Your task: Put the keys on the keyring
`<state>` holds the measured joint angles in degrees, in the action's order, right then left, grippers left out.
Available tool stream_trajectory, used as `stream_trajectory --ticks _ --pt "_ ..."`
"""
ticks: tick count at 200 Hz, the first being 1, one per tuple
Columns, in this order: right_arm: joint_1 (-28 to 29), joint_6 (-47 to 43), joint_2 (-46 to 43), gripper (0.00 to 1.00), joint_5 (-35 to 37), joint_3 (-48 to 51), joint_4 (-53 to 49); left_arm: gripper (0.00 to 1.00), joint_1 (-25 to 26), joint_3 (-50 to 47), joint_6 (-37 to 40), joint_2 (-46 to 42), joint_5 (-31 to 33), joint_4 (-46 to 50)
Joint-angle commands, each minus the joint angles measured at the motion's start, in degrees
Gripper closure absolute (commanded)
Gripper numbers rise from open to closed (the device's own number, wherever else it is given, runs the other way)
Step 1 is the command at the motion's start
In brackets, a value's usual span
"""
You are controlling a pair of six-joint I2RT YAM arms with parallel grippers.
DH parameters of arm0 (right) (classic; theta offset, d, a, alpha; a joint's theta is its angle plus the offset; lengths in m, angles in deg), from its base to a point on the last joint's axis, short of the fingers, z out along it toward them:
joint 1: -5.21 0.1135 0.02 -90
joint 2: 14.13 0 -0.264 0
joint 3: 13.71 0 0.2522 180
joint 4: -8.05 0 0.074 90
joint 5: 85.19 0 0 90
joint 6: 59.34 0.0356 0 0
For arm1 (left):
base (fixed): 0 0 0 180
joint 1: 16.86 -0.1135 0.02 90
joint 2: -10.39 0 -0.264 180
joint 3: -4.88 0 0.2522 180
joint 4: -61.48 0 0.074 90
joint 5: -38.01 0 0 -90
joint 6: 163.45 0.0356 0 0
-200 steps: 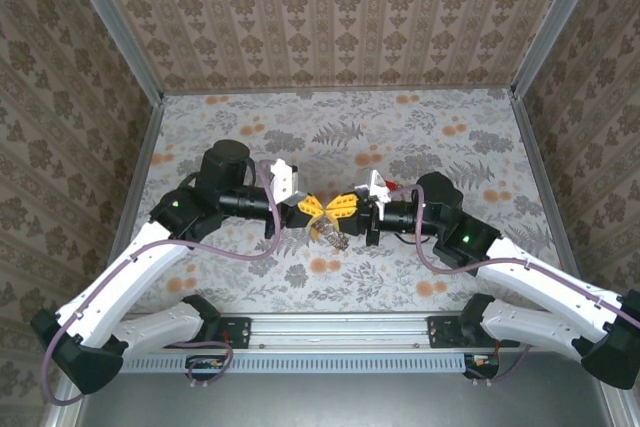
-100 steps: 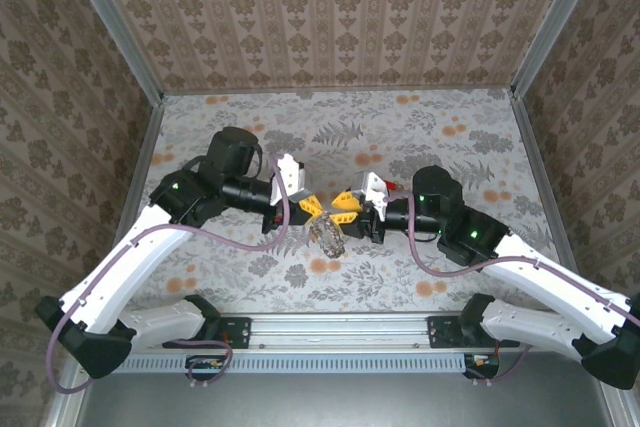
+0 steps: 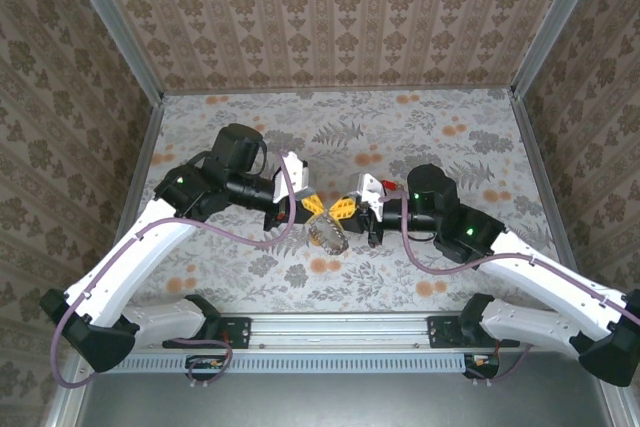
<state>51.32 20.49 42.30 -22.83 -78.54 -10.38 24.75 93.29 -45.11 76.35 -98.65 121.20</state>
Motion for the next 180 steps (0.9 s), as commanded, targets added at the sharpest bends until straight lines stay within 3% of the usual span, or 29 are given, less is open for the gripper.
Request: stream_trajectory --ticks 1,46,66,80,119,180 --pt "0.0 0.5 0.9 1.00 -1.0 -2.4 1.5 1.00 0.9 1.8 1.3 -0.1 -2.5 -0.2" --pt "-0.1 1.7 -0.6 1.00 0.2 -1.5 3.3 1.00 1.0 1.0 0.0 -1.2 -1.6 -1.5" --pt "-0.3 3.2 -1.4 1.00 0.0 -0.5 5.6 0.74 0.4 -2.1 -2.4 -4.5 0.2 -5.2" --pt "-0.3 4.5 -1.8 1.00 0.0 0.3 7.7 0.67 -0.5 -4.7 -4.8 -7.3 0.8 -8.5" --pt "-0.4 7.9 -2.7 1.00 0.9 2.9 14.0 0.67 -1.4 -9.9 -10.0 -12.9 0.7 -15.2" --pt "-0.3 11.3 -3.6 1.00 -0.1 5.0 19.6 0.71 -1.4 -11.1 -11.3 -11.8 0.9 -18.9"
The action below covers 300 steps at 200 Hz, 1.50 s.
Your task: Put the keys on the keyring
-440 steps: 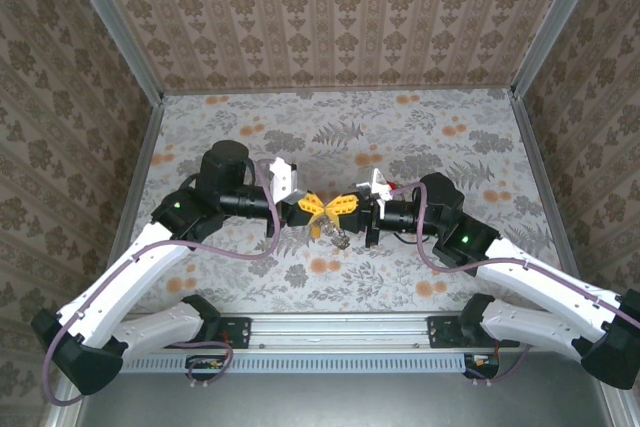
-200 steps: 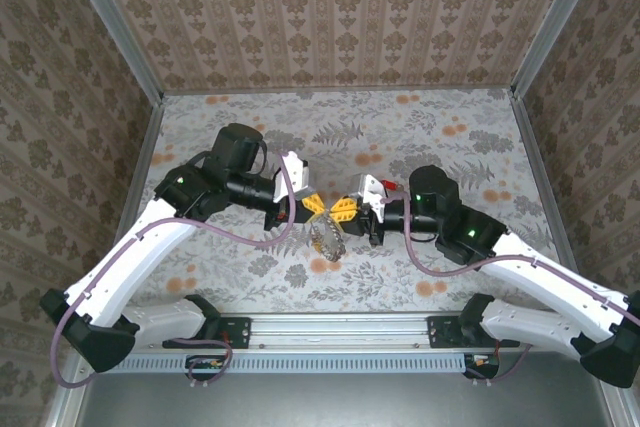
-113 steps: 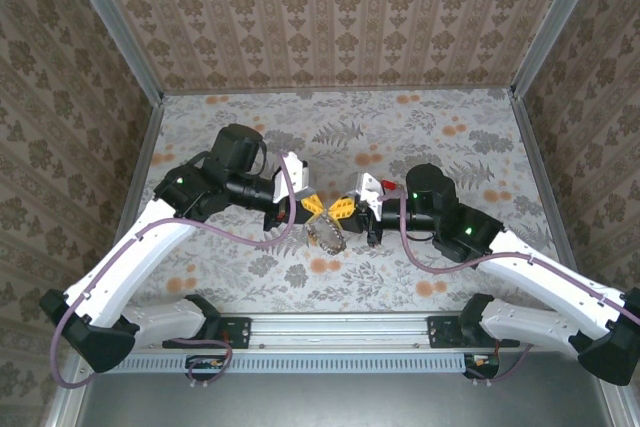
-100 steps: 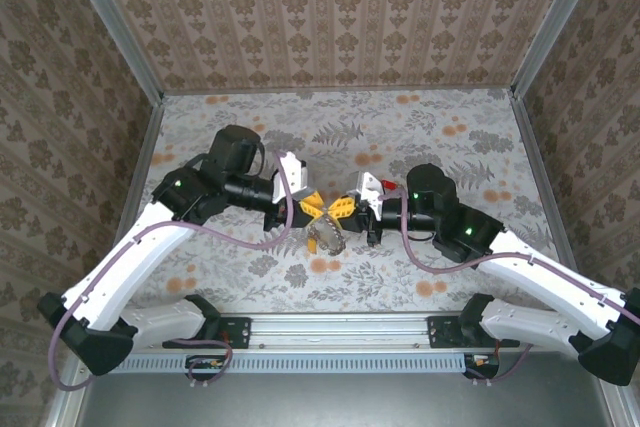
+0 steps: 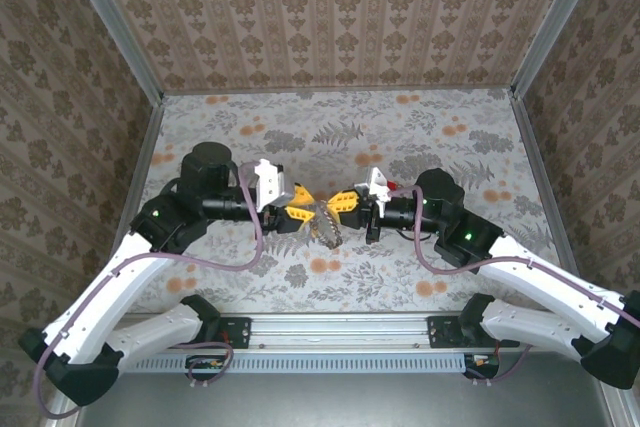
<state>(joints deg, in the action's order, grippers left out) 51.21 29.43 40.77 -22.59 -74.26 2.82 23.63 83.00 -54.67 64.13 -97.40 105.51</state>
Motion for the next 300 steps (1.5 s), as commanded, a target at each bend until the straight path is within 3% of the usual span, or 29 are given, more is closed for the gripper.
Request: stream_trajectory --ticks 1,80,139,215,264,282,300 --pt "-0.2 2.4 -2.1 1.00 -0.4 0.8 6.5 0.71 -0.4 -0.9 -1.8 0.4 -0.4 -3.2" --pt "-0.2 3.8 -2.5 1.00 -1.4 1.9 9.0 0.70 -0.4 -0.2 -1.6 2.6 -1.8 -4.6" --pt "-0.2 4.1 -1.9 1.00 -1.3 1.9 9.6 0.75 0.0 -0.3 -2.2 3.6 -4.5 -5.9" --pt "-0.2 4.4 -1.3 1.00 -0.4 2.0 10.3 1.00 0.3 -0.1 -1.6 4.1 -5.8 -5.5" --pt "-0.1 4.3 -1.1 1.00 2.2 1.6 8.2 1.00 0.3 0.4 0.0 3.6 -4.8 -4.5" --pt "-0.2 3.8 -1.4 0.73 6.0 0.8 4.0 1.00 0.3 1.4 2.1 4.0 -3.0 -1.8" --pt "-0.4 3.1 -3.5 0.56 9.8 1.3 0.7 1.00 0.2 1.2 3.4 3.8 -0.6 -0.4"
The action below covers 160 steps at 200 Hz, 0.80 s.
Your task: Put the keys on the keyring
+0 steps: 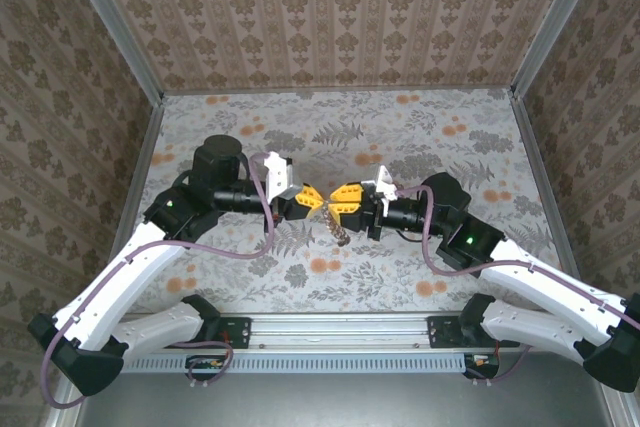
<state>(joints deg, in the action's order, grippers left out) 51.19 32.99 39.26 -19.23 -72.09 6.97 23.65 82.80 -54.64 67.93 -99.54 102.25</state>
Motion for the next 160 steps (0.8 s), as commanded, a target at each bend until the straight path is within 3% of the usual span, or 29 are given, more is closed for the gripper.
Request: stream_trajectory --ticks 1,26,68,118,160 --pt "-0.4 -0.5 -2.2 0.55 6.6 -0.8 -3.7 1.00 0.2 1.3 3.4 0.0 1.7 2.9" --pt "-1.9 -0.9 -5.6 0.38 10.2 -1.0 -9.6 1.00 0.1 0.0 3.5 -1.1 3.4 2.5" --pt "-9.9 3.5 -5.7 0.31 17.4 -1.6 -16.4 1.00 -0.1 -1.6 3.7 -1.1 2.8 2.4" --pt "-28.8 11.3 13.8 0.31 13.3 -9.9 -31.5 1.00 -0.2 -2.2 3.6 -0.8 2.5 2.3" --pt "-31.5 6.5 25.9 0.32 12.5 -14.3 -36.4 1.00 -1.2 -3.0 2.9 -0.2 1.8 1.7"
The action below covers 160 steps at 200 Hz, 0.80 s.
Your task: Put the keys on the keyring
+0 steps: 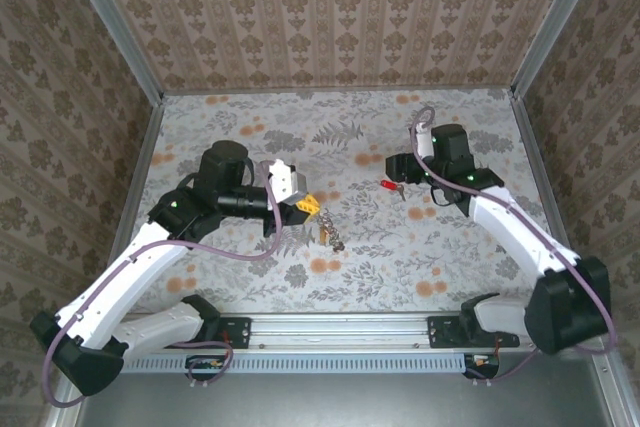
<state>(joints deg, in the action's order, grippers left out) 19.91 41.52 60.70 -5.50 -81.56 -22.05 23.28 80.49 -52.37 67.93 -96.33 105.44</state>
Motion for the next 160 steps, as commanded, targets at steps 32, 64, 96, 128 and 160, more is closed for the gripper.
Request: stream_trajectory --ticks 32,64,96,128,160 --pt "-0.2 -5.5 14.9 0.33 0.6 -9.8 -9.6 1.00 -1.5 -1.2 -0.2 0.3 -2.5 -2.1" --pt "-0.2 -8.3 24.1 0.36 1.8 -15.4 -11.8 1.00 -1.8 -2.0 -1.4 -0.1 -2.9 -2.9" --pt "-0.3 -9.7 29.2 0.38 5.5 -17.7 -13.5 1.00 -2.5 -2.7 -2.2 -0.3 -3.6 -4.4" --pt "-1.0 -8.7 30.9 0.45 6.8 -17.3 -12.6 1.00 -3.4 -2.5 -2.6 0.2 -4.9 -5.3" --pt "-2.0 -8.5 33.7 0.54 5.6 -19.4 -13.4 1.00 -3.8 -2.6 -3.0 0.1 -5.4 -5.7"
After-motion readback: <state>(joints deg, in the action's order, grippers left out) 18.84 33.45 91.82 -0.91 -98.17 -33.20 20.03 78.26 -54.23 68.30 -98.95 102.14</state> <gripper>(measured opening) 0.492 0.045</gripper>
